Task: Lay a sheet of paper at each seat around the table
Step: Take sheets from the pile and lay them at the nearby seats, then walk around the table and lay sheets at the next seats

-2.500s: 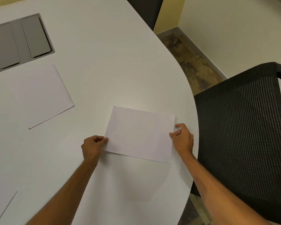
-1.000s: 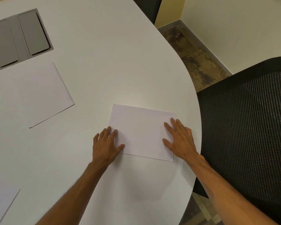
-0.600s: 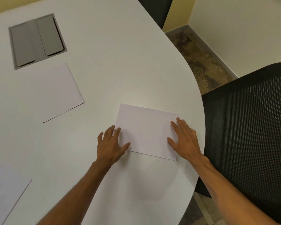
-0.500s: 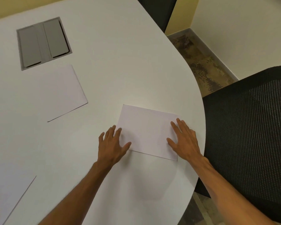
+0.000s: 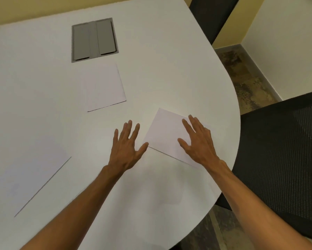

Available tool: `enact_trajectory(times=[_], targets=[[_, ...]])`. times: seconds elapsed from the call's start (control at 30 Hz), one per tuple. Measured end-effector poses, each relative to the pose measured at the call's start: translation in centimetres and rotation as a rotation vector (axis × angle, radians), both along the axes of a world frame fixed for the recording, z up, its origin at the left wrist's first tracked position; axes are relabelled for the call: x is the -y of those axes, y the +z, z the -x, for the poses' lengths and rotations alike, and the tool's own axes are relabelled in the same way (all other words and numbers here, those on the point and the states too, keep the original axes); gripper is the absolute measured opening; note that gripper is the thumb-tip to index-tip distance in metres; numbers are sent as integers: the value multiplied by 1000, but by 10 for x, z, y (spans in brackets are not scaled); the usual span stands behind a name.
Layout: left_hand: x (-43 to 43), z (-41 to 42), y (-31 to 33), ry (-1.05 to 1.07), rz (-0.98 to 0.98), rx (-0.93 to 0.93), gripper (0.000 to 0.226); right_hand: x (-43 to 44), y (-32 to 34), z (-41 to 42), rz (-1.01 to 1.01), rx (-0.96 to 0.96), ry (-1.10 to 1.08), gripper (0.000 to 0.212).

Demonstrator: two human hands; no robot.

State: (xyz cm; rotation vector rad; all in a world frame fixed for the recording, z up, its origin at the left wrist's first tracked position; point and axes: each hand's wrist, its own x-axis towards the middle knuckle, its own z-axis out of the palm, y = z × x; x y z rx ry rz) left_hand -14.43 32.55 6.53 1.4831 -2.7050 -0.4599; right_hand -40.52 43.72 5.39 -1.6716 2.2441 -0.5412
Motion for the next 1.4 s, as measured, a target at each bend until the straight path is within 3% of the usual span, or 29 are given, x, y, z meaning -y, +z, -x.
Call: enact_trajectory(times=[0.7,1.0,1.4], targets=[[-76,-194,84,392,217,-61,79,41,104,-215,218,15,480,64],[-163,-328,119,624,394,-76,79,-2,141,-348,237,-17,662,65],[-300,-521,151,895,428,-33,78,-78,176,-560,264,29,891,67]])
